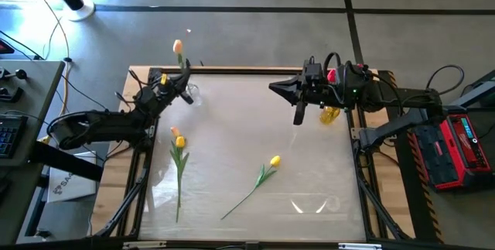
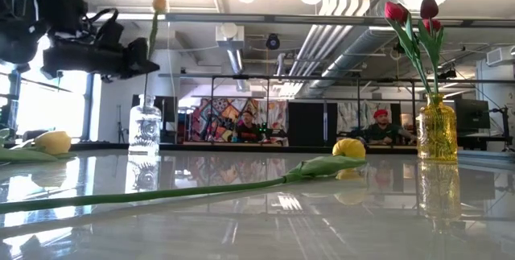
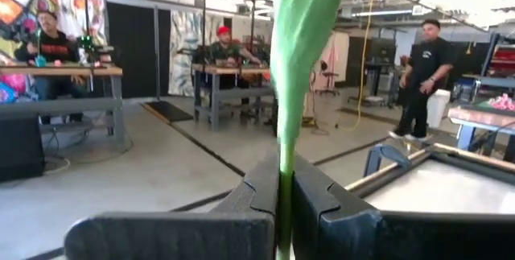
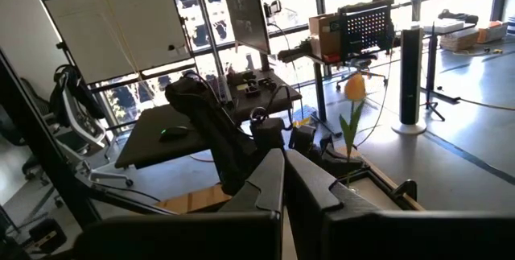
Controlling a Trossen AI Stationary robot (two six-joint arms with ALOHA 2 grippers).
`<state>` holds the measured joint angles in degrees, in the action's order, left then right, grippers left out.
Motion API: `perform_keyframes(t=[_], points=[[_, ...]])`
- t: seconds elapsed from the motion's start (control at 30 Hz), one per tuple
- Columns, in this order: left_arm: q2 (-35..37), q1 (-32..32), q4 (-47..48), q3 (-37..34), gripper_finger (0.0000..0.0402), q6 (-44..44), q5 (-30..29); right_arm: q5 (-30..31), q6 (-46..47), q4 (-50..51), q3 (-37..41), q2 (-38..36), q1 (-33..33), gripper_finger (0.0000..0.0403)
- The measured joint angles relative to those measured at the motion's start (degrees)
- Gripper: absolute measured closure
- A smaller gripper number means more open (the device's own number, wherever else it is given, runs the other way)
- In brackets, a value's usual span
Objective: Sort flowers into vase by color
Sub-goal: Put the bottom light pink tulip into the transparent vase
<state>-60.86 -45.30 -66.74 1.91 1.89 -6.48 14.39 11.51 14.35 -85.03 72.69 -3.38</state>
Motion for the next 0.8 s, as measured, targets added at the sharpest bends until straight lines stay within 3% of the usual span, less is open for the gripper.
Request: perform_keyframes(t=[0.23,0.8], points=[[0.00,0.00,0.82,-1.29,0.0358,0.04,0.00,-0.02,0.00,0.00,0.00,0.00,0.00,0.0402],[0.02,0.61,0.98,-1.22,0.0212,3.95,1.78,-0.02,-0.01,0.02,0.00,0.00,0.02,0.0402]])
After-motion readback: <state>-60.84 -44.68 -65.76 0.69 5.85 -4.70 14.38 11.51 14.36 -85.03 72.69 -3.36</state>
